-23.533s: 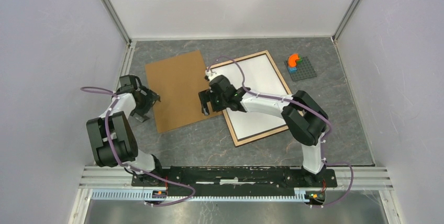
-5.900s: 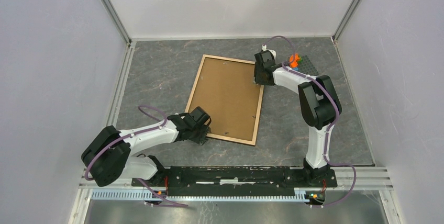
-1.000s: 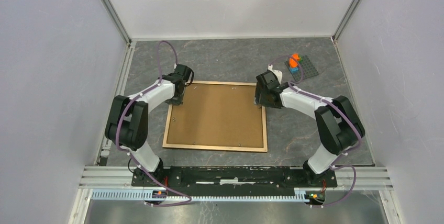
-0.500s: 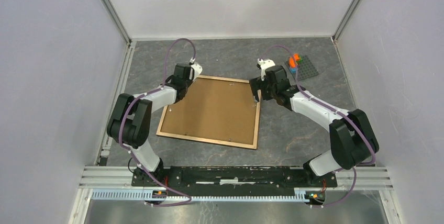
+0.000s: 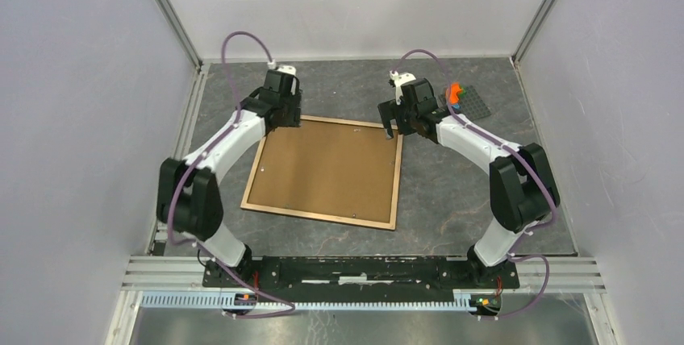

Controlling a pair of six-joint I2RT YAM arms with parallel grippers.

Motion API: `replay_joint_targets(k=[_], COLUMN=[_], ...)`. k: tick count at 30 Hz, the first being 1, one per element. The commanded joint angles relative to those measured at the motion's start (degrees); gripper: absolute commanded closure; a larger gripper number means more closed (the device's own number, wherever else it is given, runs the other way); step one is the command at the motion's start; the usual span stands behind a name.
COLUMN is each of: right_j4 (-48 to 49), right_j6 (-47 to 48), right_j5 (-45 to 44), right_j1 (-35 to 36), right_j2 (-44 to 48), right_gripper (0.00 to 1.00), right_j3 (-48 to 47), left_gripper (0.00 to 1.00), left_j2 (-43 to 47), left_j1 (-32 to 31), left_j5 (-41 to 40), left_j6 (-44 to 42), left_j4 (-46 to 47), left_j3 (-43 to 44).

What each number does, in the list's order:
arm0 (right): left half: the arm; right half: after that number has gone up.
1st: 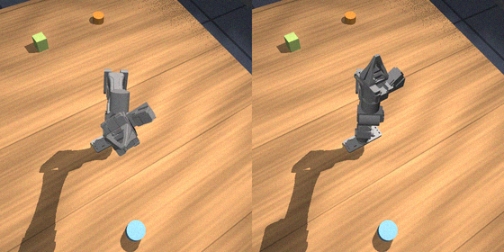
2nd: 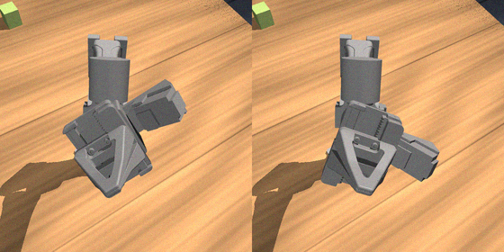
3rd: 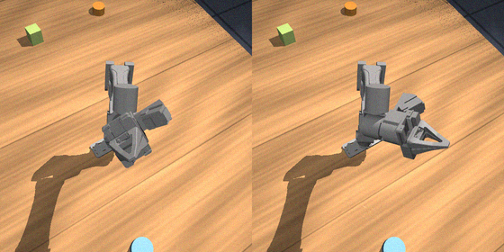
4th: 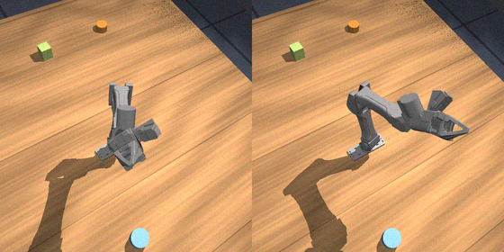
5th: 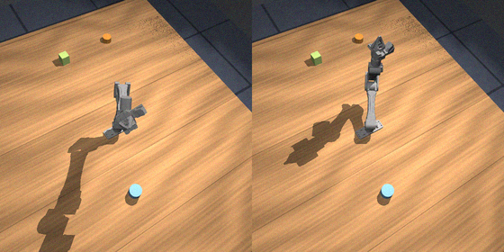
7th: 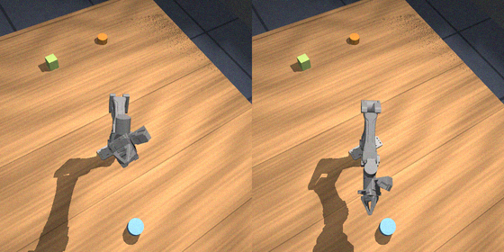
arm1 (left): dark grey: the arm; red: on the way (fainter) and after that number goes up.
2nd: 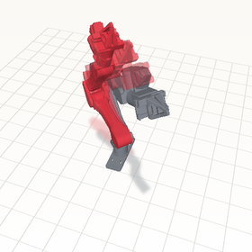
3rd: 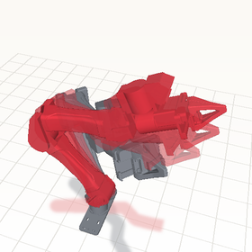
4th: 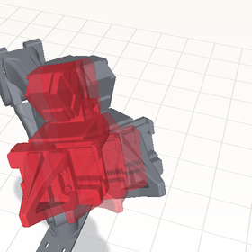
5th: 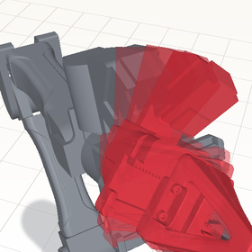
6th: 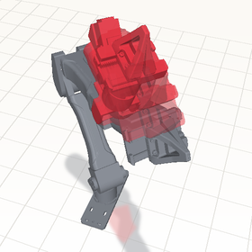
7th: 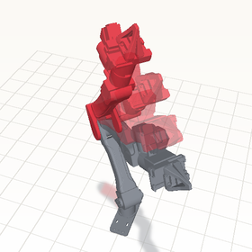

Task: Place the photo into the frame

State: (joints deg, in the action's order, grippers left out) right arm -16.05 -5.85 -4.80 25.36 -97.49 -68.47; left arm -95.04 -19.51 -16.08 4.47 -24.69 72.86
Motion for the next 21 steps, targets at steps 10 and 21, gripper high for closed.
replay_joint_targets(k=[10,21], right_j4=[2.6,2.7], right_j6=[-5.0,-5.0], right_j5=[4.7,4.6], right_j1=[0.0,-0.1], right_j2=[4.4,6.7], right_gripper=[0.02,0.02], right_j3=[3.4,6.1], left_gripper=[0.00,0.17], left_j2=[32.2,25.2], left_j1=[-18.6,-25.6], left_j5=[4.2,11.0], left_j6=[88.6,107.9], left_j4=[-28.7,-26.6], left_j3=[-24.0,-30.3])
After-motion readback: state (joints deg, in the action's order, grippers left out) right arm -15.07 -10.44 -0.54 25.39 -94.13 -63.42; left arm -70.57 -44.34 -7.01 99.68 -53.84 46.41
